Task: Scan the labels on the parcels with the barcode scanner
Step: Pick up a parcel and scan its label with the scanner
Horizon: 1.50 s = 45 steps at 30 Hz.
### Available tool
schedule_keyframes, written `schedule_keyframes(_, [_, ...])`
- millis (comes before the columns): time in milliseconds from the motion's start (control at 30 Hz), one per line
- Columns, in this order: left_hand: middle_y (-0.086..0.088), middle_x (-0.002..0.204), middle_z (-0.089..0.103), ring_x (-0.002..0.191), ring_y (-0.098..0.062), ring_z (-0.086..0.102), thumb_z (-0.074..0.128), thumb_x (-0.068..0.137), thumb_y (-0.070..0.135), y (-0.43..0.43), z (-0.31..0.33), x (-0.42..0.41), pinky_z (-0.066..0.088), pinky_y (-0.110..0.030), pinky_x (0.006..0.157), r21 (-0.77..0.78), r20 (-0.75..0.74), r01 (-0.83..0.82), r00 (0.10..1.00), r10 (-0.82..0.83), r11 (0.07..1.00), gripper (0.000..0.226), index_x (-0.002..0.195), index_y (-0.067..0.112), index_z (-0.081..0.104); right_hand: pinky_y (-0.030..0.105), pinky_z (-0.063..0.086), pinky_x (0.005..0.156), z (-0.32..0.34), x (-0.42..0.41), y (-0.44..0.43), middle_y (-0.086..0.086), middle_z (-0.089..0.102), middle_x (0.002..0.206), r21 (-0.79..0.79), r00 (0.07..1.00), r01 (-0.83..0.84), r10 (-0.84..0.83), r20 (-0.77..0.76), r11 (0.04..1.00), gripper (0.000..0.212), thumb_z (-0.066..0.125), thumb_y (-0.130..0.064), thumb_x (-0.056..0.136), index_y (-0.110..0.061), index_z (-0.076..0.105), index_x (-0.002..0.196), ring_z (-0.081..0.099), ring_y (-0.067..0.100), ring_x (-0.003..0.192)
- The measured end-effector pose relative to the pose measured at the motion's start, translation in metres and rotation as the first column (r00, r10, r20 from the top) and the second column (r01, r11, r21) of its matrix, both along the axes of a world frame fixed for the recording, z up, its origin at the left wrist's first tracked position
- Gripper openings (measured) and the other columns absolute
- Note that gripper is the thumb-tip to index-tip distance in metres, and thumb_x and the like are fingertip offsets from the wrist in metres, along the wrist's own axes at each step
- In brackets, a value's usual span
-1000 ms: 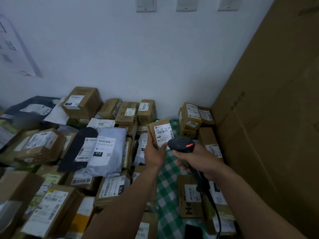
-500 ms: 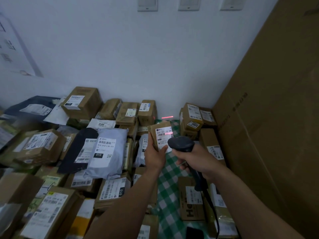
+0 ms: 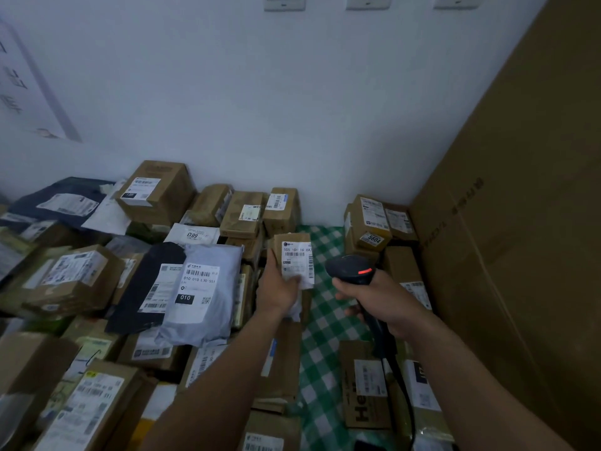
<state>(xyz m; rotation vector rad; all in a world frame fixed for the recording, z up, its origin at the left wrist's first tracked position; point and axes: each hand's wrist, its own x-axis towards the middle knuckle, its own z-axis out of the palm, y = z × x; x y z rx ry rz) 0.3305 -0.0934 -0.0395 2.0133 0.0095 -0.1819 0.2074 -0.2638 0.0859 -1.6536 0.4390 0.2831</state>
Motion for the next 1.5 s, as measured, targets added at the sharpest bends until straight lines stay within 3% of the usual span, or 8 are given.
schedule_keyframes(167, [-0.014,0.154,0.046,0.138,-0.036,0.049,0.062,0.092,0.009,0.011,-0.006,0.034,0.041,-0.05,0.115,0.221,-0.167,0.107,0.983,-0.07,0.969,0.092,0.164,0.025,0.007,0.029,0.052,0.065,-0.007,0.022,0.002,0.002,0.076,0.106,-0.006,1.0,-0.015,0.015,-0.014,1.0,0.022,0.073,-0.035,0.095,-0.031,0.066,0.116,0.069,0.012,0.07])
schedule_keyframes(533, [-0.02,0.17,0.002,0.158,-0.032,-0.003,0.034,0.107,0.037,0.001,-0.041,0.01,0.001,-0.047,0.128,0.773,0.007,0.165,0.963,-0.268,0.613,0.066,0.161,0.006,0.013,0.03,0.05,0.064,-0.028,0.031,-0.009,0.001,0.075,0.103,0.03,0.997,0.033,-0.031,-0.066,0.999,0.022,0.073,-0.035,0.095,-0.034,0.065,0.116,0.071,0.014,0.072])
schedule_keyframes(767, [-0.021,0.169,0.003,0.158,-0.033,-0.002,0.038,0.106,0.047,-0.014,-0.028,0.001,-0.003,-0.046,0.126,0.653,0.084,0.098,0.976,-0.201,0.751,0.074,0.161,0.004,0.014,0.03,0.051,0.062,-0.027,-0.001,-0.021,0.006,0.074,0.106,0.071,0.991,0.112,-0.106,-0.077,0.991,0.02,0.073,-0.03,0.096,-0.027,0.067,0.114,0.069,0.014,0.07])
schedule_keyframes(933, [-0.009,0.157,0.041,0.144,-0.027,0.038,0.066,0.098,0.027,-0.04,-0.033,-0.067,0.034,-0.043,0.12,0.339,0.202,0.193,0.941,-0.272,0.921,0.059,0.151,0.012,0.044,0.022,0.051,0.053,-0.037,-0.035,-0.031,0.003,0.074,0.105,0.065,0.98,0.181,-0.175,-0.097,0.981,0.024,0.074,-0.027,0.095,-0.025,0.067,0.118,0.069,0.014,0.075])
schedule_keyframes(1133, [0.014,0.101,0.06,0.082,0.005,0.057,0.061,0.1,0.017,-0.062,-0.093,-0.159,0.045,-0.003,0.072,0.034,-0.23,0.233,0.948,-0.22,0.972,0.011,0.111,0.015,0.061,0.027,0.048,0.055,-0.069,-0.078,-0.046,0.005,0.077,0.101,-0.017,0.955,0.221,-0.22,-0.2,0.975,0.024,0.076,-0.031,0.093,-0.016,0.073,0.112,0.071,0.011,0.066])
schedule_keyframes(1233, [-0.002,0.099,0.074,0.09,-0.022,0.072,0.067,0.085,0.027,-0.065,-0.145,-0.176,0.062,-0.041,0.084,-0.057,-0.388,0.217,0.895,-0.222,0.975,0.024,0.102,0.011,0.07,0.029,0.049,0.055,-0.084,-0.092,-0.052,0.004,0.077,0.098,-0.031,0.947,0.235,-0.236,-0.22,0.971,0.025,0.077,-0.032,0.092,-0.02,0.071,0.114,0.071,0.014,0.068])
schedule_keyframes(1433, [-0.006,0.132,0.055,0.114,-0.021,0.058,0.071,0.084,0.013,-0.08,-0.183,-0.189,0.043,-0.001,0.081,0.064,-0.516,0.184,0.847,-0.126,0.981,0.046,0.129,0.016,0.06,0.028,0.051,0.063,-0.104,-0.105,-0.058,0.002,0.078,0.095,-0.059,0.944,0.234,-0.242,-0.225,0.97,0.016,0.076,-0.028,0.093,-0.023,0.072,0.108,0.072,0.015,0.074])
schedule_keyframes(1500, [-0.005,0.136,0.053,0.119,-0.021,0.056,0.072,0.085,0.008,-0.084,-0.185,-0.188,0.048,-0.009,0.089,0.108,-0.492,0.153,0.867,-0.081,0.982,0.045,0.128,0.017,0.061,0.029,0.052,0.064,-0.109,-0.106,-0.059,0.0,0.078,0.096,-0.056,0.945,0.229,-0.236,-0.225,0.972,0.017,0.076,-0.029,0.093,-0.026,0.072,0.108,0.072,0.016,0.076])
